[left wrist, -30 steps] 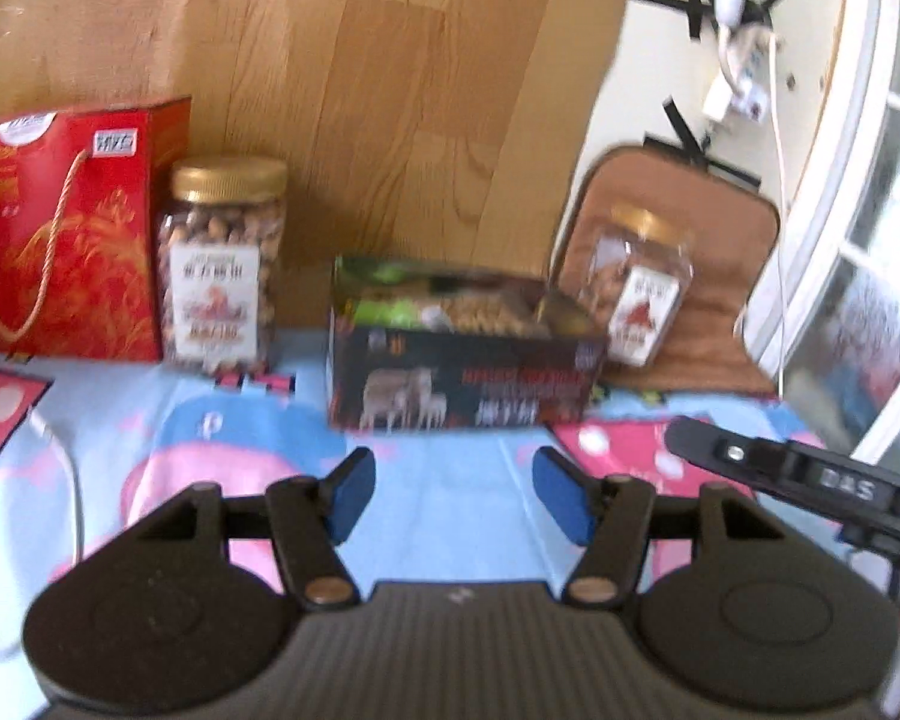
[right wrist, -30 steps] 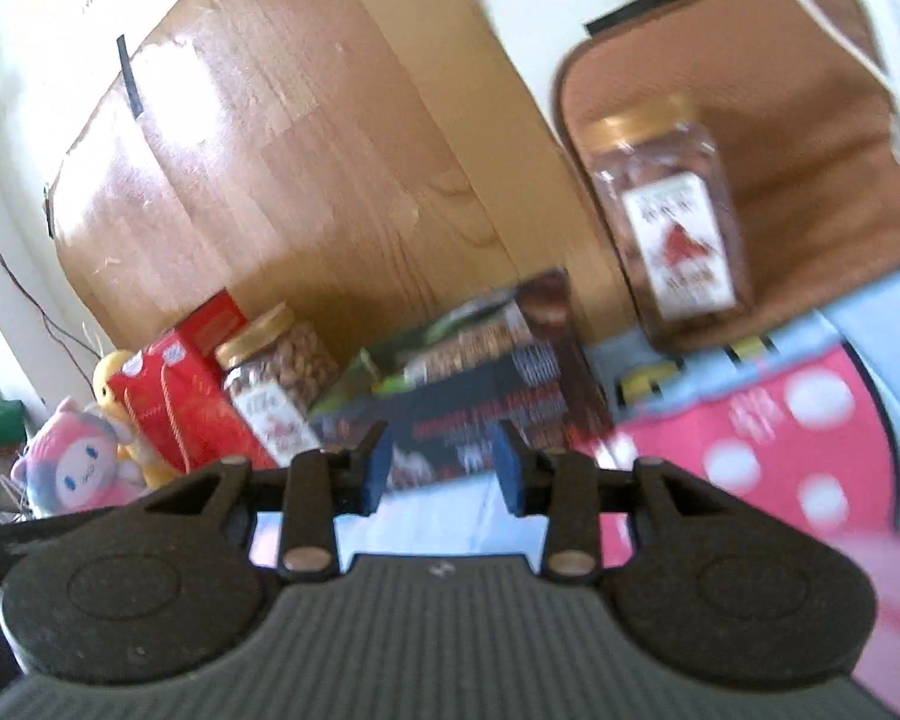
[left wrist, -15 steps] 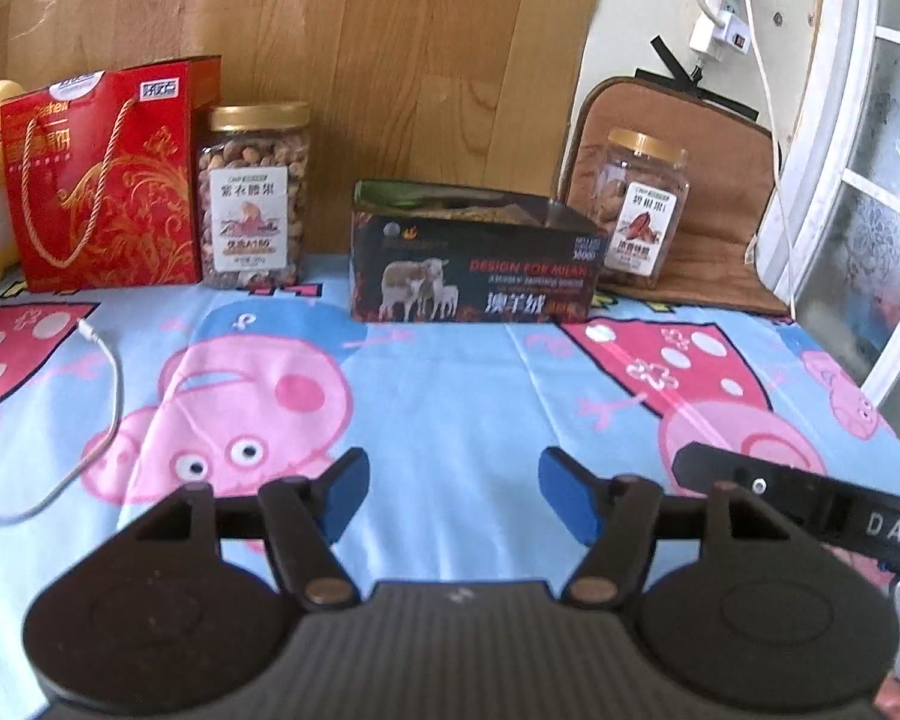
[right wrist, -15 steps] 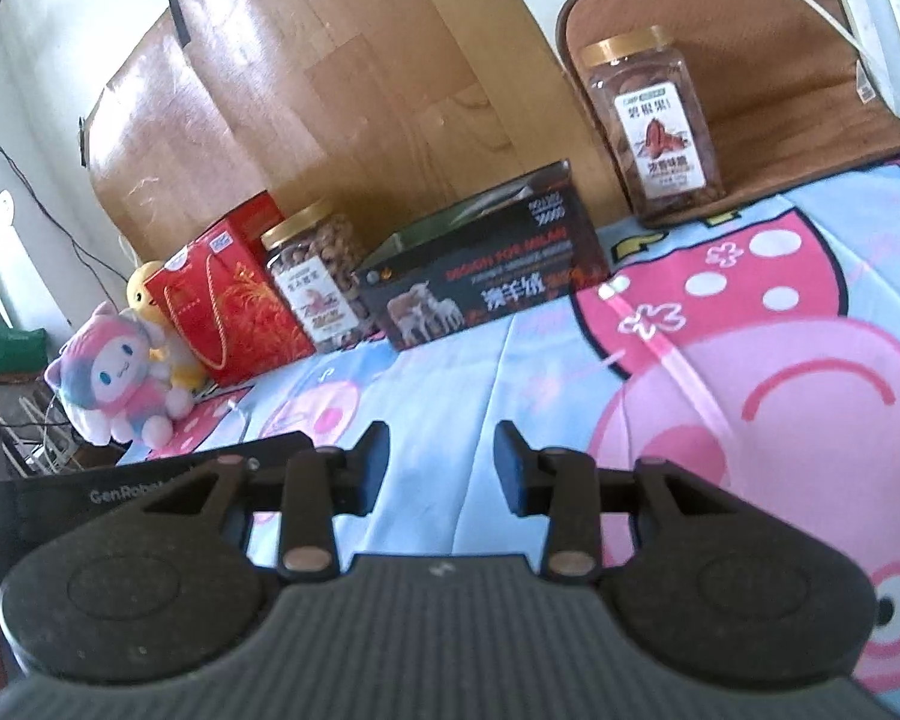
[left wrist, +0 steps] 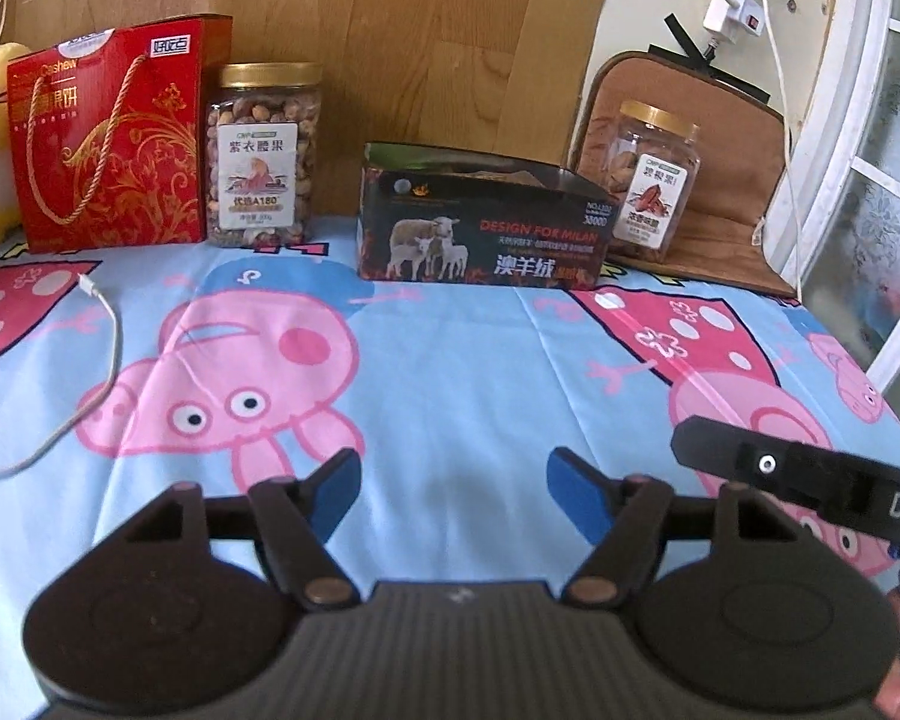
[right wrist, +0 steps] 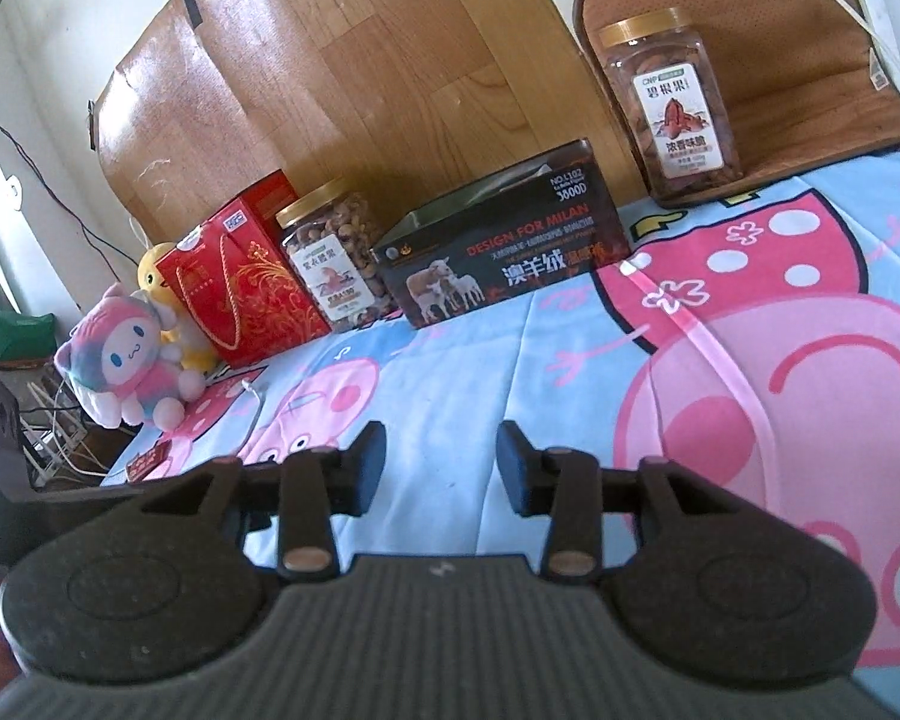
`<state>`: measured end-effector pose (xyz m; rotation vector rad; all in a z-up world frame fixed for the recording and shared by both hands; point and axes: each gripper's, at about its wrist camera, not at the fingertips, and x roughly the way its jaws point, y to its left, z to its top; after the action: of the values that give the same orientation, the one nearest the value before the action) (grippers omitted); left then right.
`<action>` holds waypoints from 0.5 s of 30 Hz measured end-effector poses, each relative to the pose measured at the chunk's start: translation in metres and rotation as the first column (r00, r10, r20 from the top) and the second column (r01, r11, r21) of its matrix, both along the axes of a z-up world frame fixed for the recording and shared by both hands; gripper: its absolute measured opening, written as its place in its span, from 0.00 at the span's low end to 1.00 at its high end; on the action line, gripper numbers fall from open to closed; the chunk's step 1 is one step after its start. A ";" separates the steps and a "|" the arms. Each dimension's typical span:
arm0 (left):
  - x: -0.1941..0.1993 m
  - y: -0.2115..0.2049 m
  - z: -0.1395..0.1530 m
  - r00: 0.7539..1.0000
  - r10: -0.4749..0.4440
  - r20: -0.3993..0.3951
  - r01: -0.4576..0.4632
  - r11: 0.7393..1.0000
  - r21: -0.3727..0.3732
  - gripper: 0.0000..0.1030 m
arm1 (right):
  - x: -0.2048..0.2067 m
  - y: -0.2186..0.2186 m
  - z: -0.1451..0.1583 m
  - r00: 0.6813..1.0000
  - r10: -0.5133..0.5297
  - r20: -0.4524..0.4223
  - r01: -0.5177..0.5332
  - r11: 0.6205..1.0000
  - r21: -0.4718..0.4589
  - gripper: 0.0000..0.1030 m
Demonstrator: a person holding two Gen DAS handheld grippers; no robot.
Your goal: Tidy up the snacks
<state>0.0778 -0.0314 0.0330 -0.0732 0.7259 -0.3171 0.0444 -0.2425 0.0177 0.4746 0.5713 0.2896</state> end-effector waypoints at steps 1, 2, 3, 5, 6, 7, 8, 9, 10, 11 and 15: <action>-0.001 0.000 0.000 1.000 -0.003 0.002 0.003 1.000 -0.003 0.68 | 0.000 0.000 0.000 1.000 -0.002 -0.002 0.002 1.000 -0.003 0.45; -0.001 0.000 0.000 1.000 -0.004 0.003 0.004 1.000 -0.007 0.68 | 0.000 0.001 0.000 1.000 -0.004 -0.003 0.004 1.000 -0.007 0.45; -0.001 0.001 -0.001 1.000 -0.004 0.004 0.005 1.000 -0.012 0.69 | 0.000 0.001 0.000 1.000 -0.005 -0.004 0.005 1.000 -0.013 0.45; -0.001 0.002 -0.001 1.000 -0.004 0.004 0.004 1.000 -0.021 0.69 | 0.000 0.002 0.000 1.000 -0.009 -0.004 0.009 1.000 -0.024 0.45; -0.001 0.003 -0.001 1.000 -0.003 0.004 0.003 1.000 -0.024 0.69 | -0.001 0.003 0.001 1.000 -0.012 -0.003 0.011 0.999 -0.032 0.45; -0.001 0.004 -0.001 1.000 -0.002 0.005 0.002 1.000 -0.027 0.69 | -0.001 0.004 0.002 1.000 -0.014 -0.001 0.014 0.999 -0.037 0.45; -0.001 0.005 0.000 1.000 -0.001 0.007 0.001 1.000 -0.029 0.69 | -0.002 0.004 0.002 1.000 -0.017 0.001 0.018 0.999 -0.041 0.45; -0.002 0.006 0.000 1.000 -0.001 0.010 0.001 1.000 -0.030 0.70 | -0.002 0.004 0.003 1.000 -0.020 0.003 0.020 0.999 -0.044 0.45; -0.002 0.006 0.001 1.000 0.000 0.015 0.000 1.000 -0.030 0.72 | -0.003 0.004 0.003 1.000 -0.021 0.004 0.021 0.999 -0.045 0.45; -0.003 0.006 0.002 1.000 0.001 0.021 0.000 1.000 -0.029 0.74 | -0.003 0.005 0.004 1.000 -0.023 0.006 0.023 0.999 -0.046 0.45; -0.009 0.007 0.007 0.998 0.004 0.057 -0.002 1.000 -0.020 0.81 | -0.006 0.006 0.007 0.999 -0.032 0.016 0.032 0.999 -0.041 0.47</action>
<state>0.0688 -0.0243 0.0396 -0.0840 0.6662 -0.3225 0.0386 -0.2370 0.0247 0.4409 0.5533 0.2501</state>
